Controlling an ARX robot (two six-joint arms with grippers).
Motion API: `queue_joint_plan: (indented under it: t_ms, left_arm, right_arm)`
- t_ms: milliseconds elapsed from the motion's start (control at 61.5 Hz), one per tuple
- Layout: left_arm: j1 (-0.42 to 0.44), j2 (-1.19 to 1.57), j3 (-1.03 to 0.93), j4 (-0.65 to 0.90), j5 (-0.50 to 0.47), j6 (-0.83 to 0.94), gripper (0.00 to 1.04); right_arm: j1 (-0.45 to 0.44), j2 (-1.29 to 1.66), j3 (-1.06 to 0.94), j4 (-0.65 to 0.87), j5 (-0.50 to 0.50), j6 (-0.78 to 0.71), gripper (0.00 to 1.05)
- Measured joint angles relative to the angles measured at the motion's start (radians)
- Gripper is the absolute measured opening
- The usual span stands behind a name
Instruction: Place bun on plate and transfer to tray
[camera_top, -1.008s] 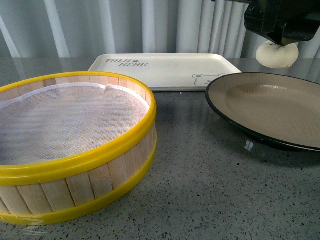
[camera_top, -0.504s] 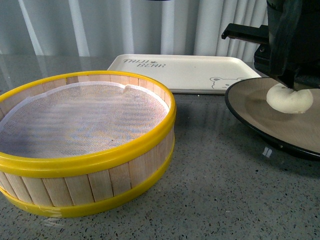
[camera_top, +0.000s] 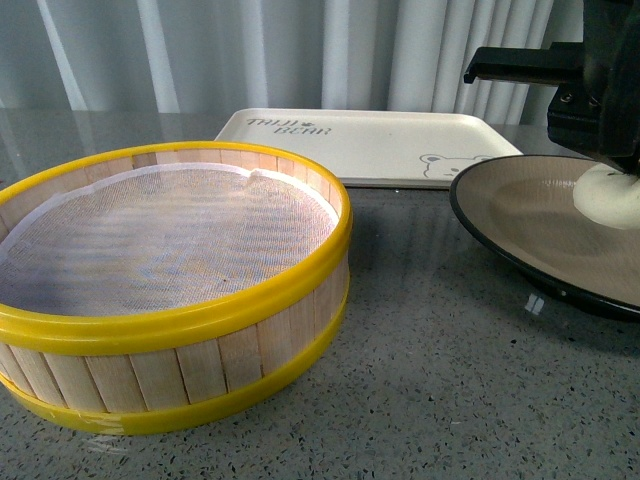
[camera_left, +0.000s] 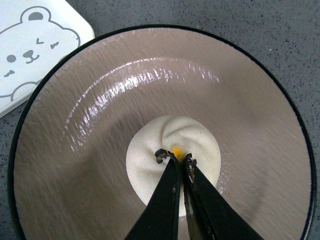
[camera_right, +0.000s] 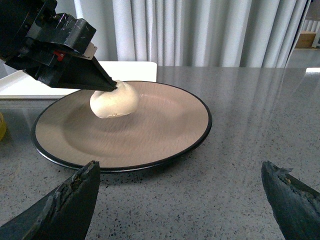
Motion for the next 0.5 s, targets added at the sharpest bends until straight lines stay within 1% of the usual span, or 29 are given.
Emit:
queue_joint_plan:
  t_ms: [98,504]
  left_arm:
    - [-0.003,0.000,-0.008,0.019,-0.024,-0.014,0.04]
    - [-0.030,0.013,-0.045,0.062,-0.047,-0.033,0.04]
  right_arm:
    - [0.000,0.000,0.000,0.000,0.000,0.000,0.96]
    - [0.000,0.000,0.000,0.000,0.000,0.000,0.96]
